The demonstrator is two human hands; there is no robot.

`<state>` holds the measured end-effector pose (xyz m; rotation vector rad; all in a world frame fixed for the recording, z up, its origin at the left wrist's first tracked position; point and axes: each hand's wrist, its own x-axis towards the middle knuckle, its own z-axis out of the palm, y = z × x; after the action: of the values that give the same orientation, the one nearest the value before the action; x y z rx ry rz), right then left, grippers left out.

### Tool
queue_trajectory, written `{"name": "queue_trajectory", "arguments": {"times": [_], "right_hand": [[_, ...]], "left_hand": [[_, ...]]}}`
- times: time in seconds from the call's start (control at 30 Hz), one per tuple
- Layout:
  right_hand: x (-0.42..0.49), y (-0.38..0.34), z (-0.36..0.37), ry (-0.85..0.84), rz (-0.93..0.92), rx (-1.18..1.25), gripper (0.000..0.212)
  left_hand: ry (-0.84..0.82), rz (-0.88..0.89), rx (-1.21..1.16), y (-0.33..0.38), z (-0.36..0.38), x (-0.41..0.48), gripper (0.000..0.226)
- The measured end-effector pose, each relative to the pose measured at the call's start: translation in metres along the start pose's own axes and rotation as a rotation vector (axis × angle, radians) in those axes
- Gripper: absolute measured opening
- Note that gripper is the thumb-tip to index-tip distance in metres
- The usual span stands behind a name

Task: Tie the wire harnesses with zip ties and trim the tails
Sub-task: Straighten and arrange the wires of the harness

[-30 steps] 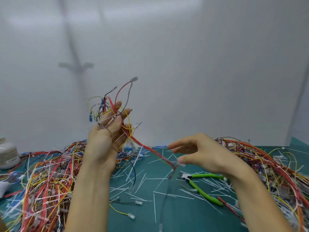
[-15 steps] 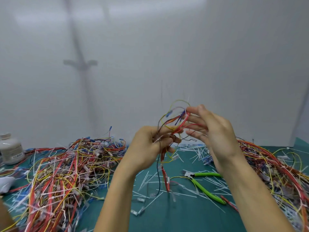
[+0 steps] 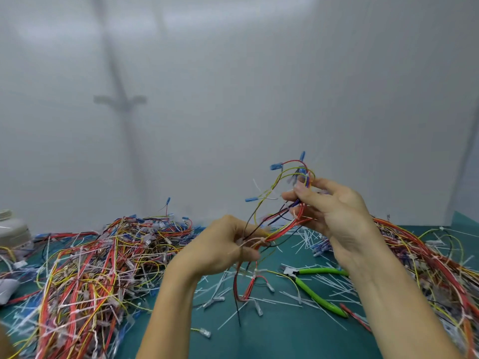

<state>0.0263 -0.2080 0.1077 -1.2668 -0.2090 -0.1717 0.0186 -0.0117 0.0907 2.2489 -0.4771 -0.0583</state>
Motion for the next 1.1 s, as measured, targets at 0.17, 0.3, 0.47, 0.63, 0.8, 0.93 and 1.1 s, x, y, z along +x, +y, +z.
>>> {"name": "queue_trajectory", "arguments": {"times": [0.17,0.3,0.47,0.63,0.8,0.93,1.1], "right_hand": [[-0.002,0.001,0.001,-0.121,-0.057,-0.052,0.037],[-0.002,0.003,0.006,-0.102,-0.13,-0.097,0.042],[-0.005,0.004,0.008,-0.119,-0.187,-0.179,0.048],[-0.005,0.007,0.01,-0.132,-0.205,-0.24,0.048],[-0.005,0.01,0.013,-0.118,-0.223,-0.264,0.048],[-0.007,0.009,0.014,-0.122,-0.261,-0.307,0.051],[-0.008,0.012,0.017,-0.083,-0.328,-0.381,0.058]], "left_hand": [[0.0,-0.086,-0.093,-0.005,-0.019,-0.018,0.047],[0.251,-0.131,-0.297,-0.002,-0.023,-0.02,0.041],[0.494,-0.144,-0.362,0.011,-0.017,-0.005,0.036],[0.575,-0.108,-0.198,0.019,-0.007,-0.002,0.049],[0.769,0.08,-0.172,0.036,0.003,-0.001,0.023],[0.629,0.073,-0.33,0.04,0.005,-0.002,0.015],[0.447,0.027,-0.623,0.038,0.006,0.0,0.059]]}}
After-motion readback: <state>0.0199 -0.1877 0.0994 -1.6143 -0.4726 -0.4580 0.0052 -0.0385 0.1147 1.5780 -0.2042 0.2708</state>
